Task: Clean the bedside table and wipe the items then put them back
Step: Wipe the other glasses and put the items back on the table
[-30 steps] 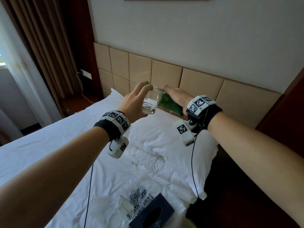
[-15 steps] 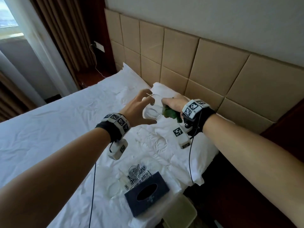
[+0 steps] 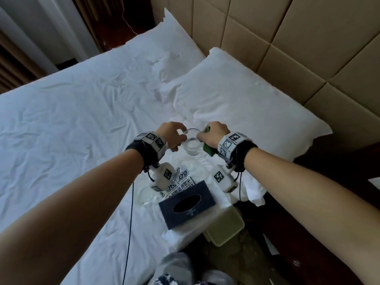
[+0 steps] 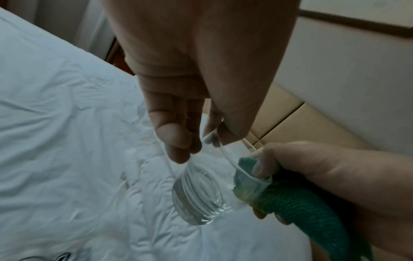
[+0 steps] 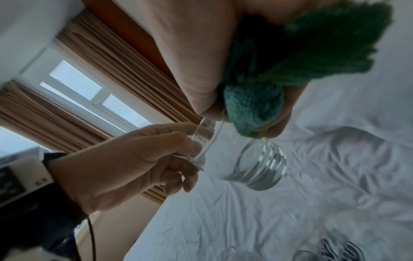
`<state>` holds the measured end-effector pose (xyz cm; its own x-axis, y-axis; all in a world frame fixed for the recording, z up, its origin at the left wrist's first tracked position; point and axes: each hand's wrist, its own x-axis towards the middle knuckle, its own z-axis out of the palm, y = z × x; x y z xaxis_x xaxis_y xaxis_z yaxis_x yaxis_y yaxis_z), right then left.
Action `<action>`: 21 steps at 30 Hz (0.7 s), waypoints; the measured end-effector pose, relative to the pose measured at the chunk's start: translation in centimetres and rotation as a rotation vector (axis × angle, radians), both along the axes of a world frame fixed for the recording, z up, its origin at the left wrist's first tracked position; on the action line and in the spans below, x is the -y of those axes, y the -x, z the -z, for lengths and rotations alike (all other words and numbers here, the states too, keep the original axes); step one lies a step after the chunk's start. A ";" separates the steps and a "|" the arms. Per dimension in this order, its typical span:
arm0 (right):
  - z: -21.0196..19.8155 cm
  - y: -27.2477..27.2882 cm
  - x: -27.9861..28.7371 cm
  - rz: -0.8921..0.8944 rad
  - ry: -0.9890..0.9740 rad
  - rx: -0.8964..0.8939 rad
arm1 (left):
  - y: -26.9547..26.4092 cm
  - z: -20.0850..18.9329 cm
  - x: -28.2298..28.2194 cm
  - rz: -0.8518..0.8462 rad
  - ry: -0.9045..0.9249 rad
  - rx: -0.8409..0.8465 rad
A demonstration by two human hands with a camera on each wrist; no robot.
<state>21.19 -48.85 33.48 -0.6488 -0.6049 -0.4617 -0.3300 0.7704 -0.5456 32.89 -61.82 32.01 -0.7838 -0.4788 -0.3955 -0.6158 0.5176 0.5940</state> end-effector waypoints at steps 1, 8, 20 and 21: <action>1.4 0.0 0.3 -0.005 -0.021 0.013 | 0.2 1.4 0.3 0.006 -0.007 0.029; 12.4 -0.1 2.3 0.027 -0.175 0.124 | 1.9 12.4 2.7 0.149 -0.019 0.209; 27.5 -0.2 5.1 0.172 -0.316 0.246 | 3.3 28.4 5.0 0.288 -0.011 0.349; 28.2 -0.3 5.2 0.181 -0.320 0.248 | 3.4 29.1 5.0 0.294 -0.009 0.357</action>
<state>21.45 -54.05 5.28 -0.5771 -0.2932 -0.7622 -0.0639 0.9467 -0.3158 29.53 -66.83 2.88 -0.6998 -0.2522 -0.6683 -0.6106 0.6967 0.3765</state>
